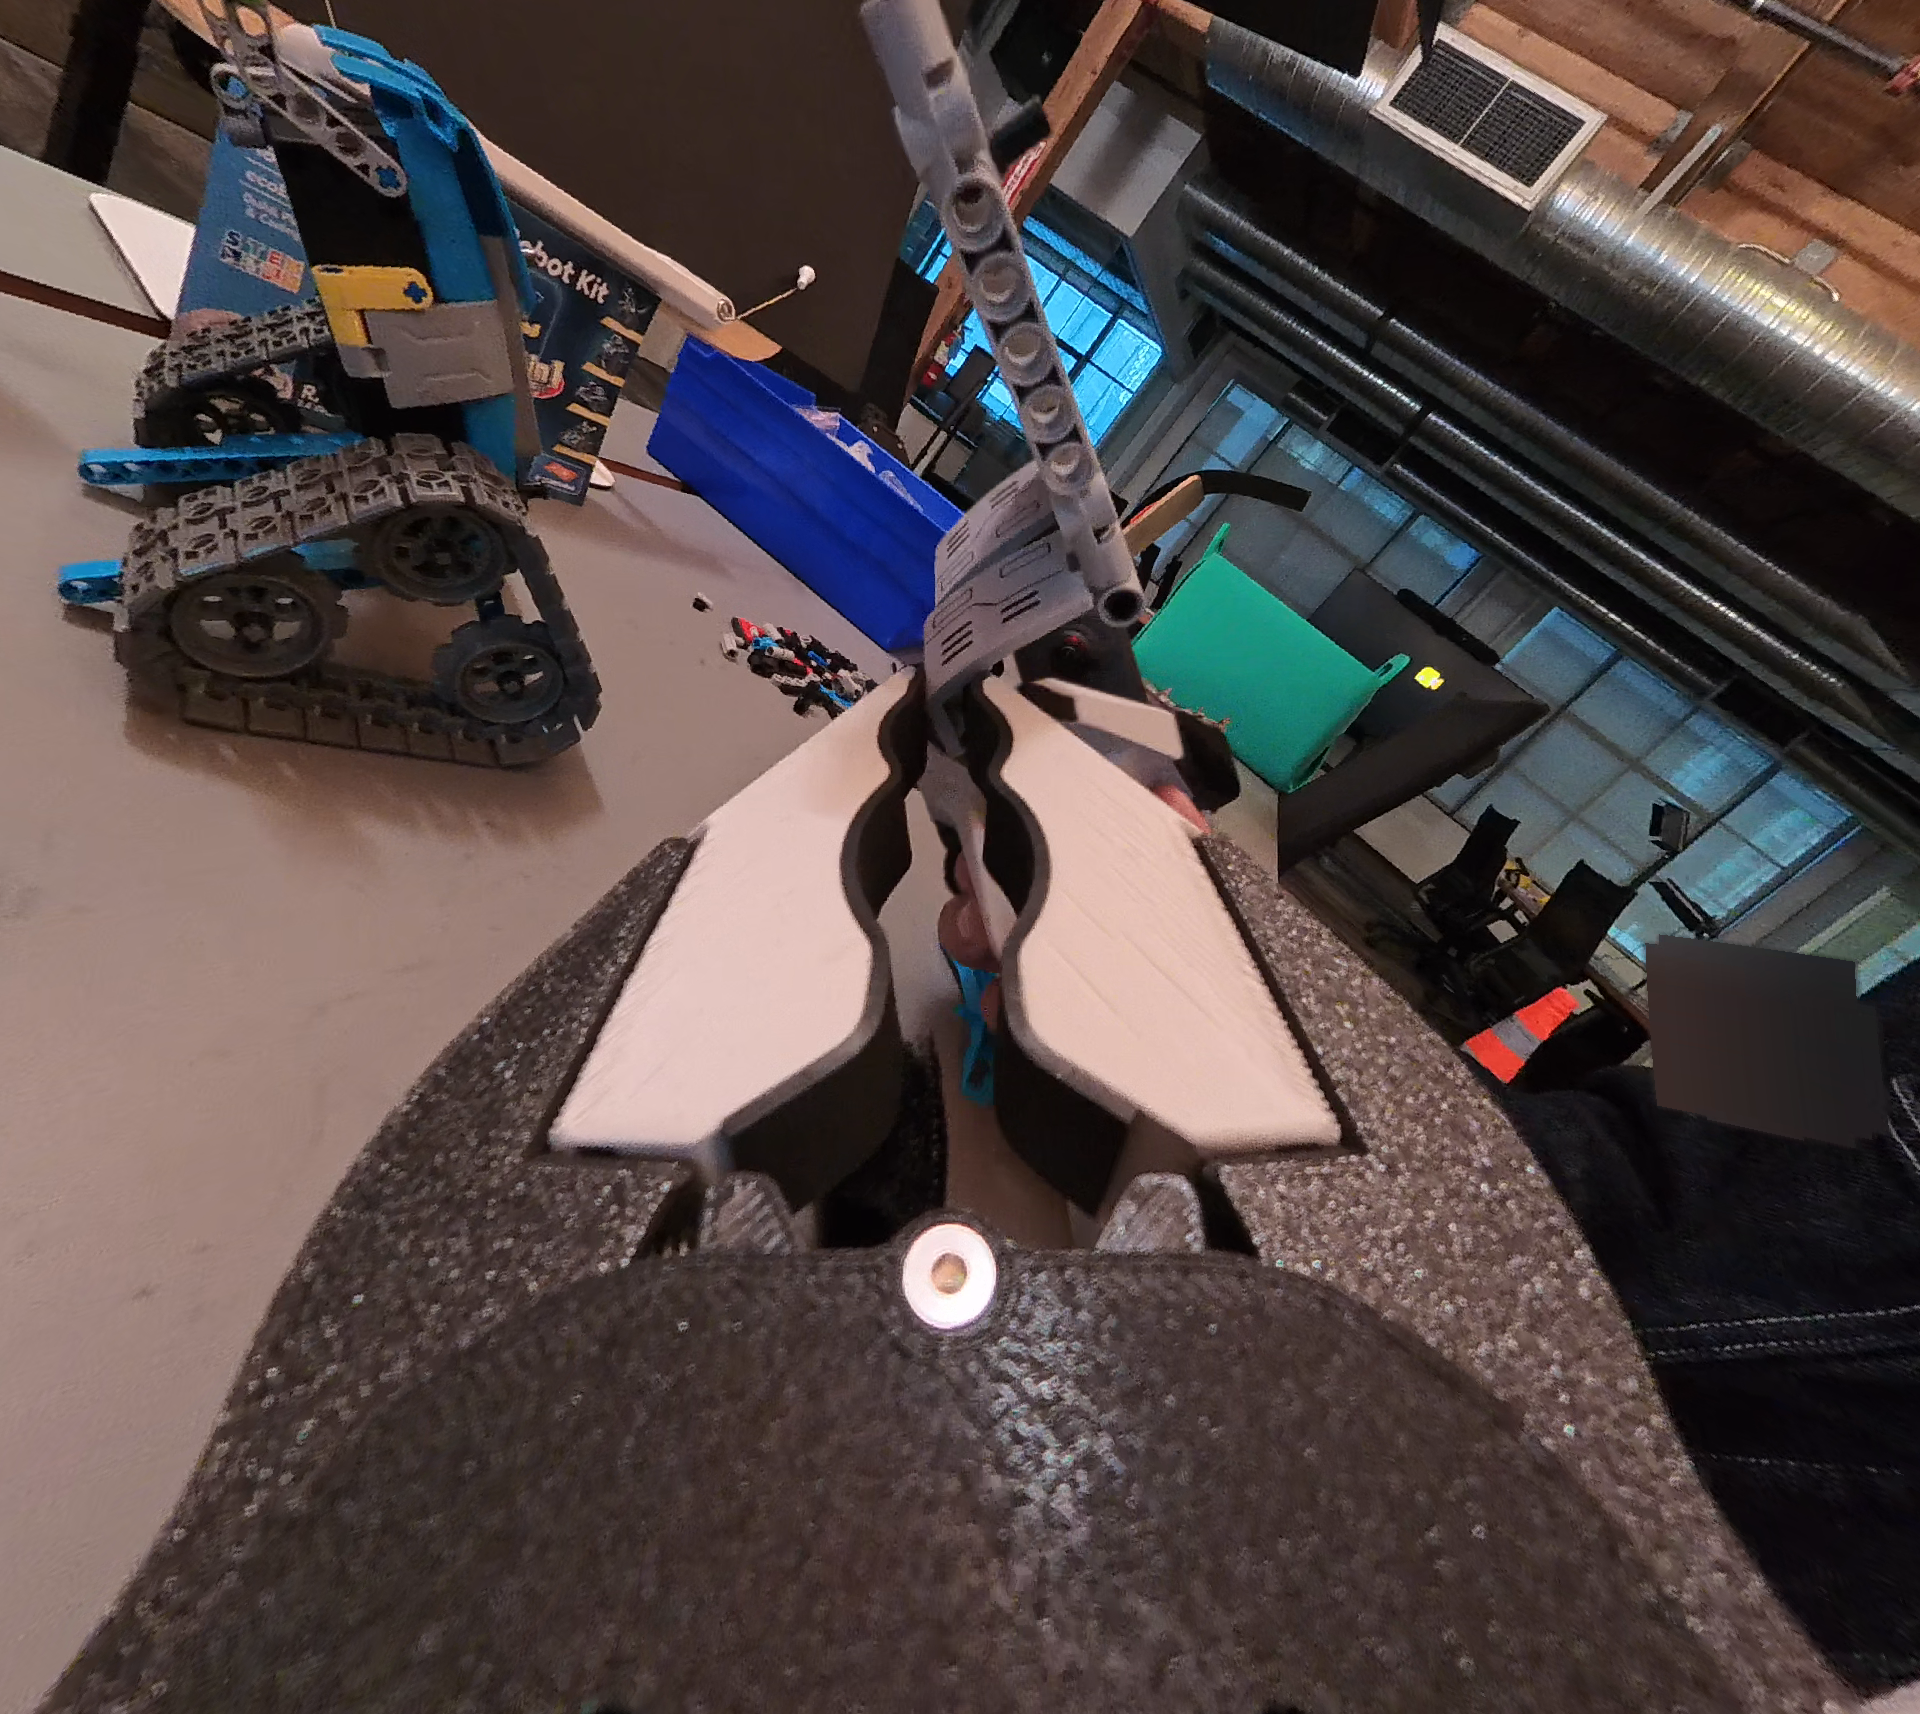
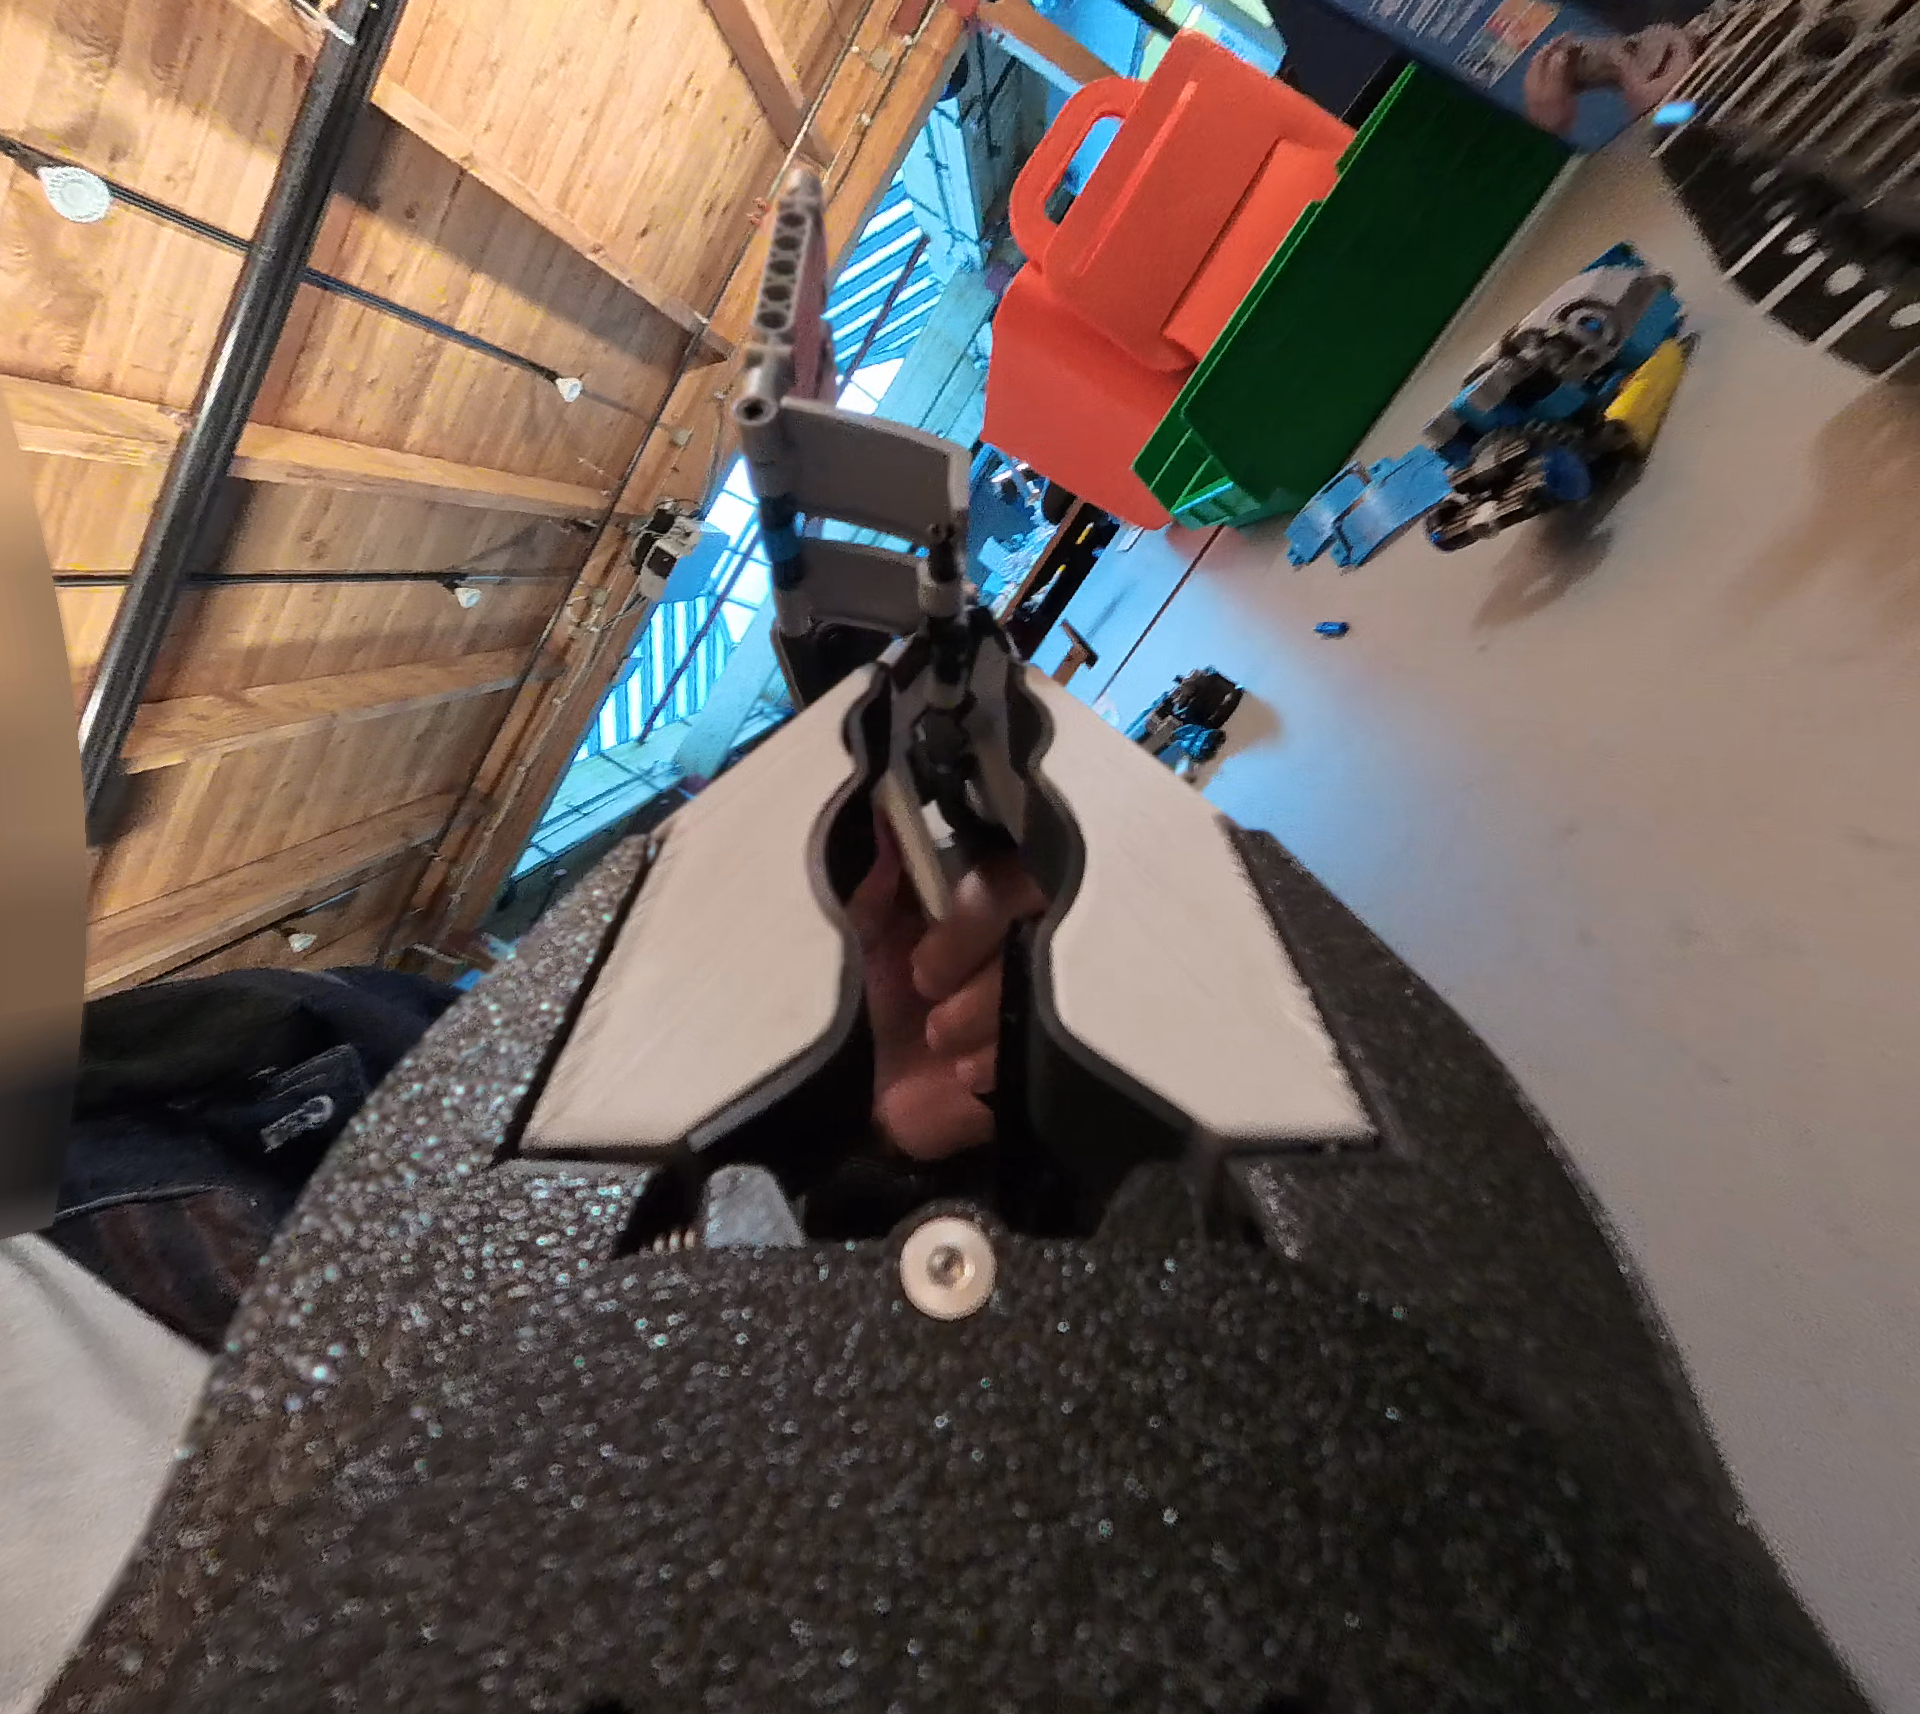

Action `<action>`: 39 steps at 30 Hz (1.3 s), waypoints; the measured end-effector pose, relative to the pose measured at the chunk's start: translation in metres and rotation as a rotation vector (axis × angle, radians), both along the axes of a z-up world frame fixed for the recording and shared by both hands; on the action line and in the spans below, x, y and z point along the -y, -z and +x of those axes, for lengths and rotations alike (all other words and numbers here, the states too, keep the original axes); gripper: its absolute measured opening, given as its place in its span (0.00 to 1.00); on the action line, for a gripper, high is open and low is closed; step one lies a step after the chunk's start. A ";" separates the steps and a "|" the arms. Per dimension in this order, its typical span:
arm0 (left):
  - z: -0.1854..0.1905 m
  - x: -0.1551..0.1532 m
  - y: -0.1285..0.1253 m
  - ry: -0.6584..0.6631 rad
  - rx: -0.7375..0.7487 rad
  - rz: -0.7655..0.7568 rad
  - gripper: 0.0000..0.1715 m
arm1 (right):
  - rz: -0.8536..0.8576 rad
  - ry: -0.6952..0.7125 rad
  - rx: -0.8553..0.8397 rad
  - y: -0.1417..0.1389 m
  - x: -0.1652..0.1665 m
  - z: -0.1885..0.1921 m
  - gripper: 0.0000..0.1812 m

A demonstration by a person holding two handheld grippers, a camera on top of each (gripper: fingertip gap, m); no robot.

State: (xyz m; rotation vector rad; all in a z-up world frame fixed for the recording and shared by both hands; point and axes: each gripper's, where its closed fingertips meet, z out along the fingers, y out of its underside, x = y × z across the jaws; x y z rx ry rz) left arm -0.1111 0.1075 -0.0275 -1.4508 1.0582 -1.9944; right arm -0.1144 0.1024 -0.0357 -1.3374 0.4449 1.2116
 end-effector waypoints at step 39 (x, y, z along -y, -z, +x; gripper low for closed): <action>0.004 0.026 0.014 0.144 -0.074 0.076 0.03 | -0.866 0.423 0.909 0.087 0.172 0.251 0.04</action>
